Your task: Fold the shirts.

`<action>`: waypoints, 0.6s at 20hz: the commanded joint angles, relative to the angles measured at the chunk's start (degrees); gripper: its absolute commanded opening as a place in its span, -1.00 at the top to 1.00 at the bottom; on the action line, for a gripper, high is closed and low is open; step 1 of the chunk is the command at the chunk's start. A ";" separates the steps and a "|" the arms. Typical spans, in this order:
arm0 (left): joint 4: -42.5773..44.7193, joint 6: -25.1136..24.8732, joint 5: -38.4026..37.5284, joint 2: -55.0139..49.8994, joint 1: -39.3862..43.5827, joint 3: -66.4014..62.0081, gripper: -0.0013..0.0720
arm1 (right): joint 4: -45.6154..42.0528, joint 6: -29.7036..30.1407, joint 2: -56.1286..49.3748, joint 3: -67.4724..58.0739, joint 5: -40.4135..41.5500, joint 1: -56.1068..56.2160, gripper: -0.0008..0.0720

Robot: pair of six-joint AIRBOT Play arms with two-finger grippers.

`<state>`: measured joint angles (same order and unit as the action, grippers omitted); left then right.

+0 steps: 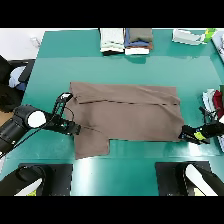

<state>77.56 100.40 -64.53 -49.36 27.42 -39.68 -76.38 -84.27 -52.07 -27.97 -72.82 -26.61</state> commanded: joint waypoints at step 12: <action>5.64 -1.90 -21.44 12.09 0.04 -2.82 0.90 | -13.42 1.20 13.53 -9.92 -14.67 12.13 0.94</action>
<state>82.52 98.26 -79.90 -41.17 27.44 -42.13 -85.76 -83.09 -43.99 -36.45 -84.31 -15.57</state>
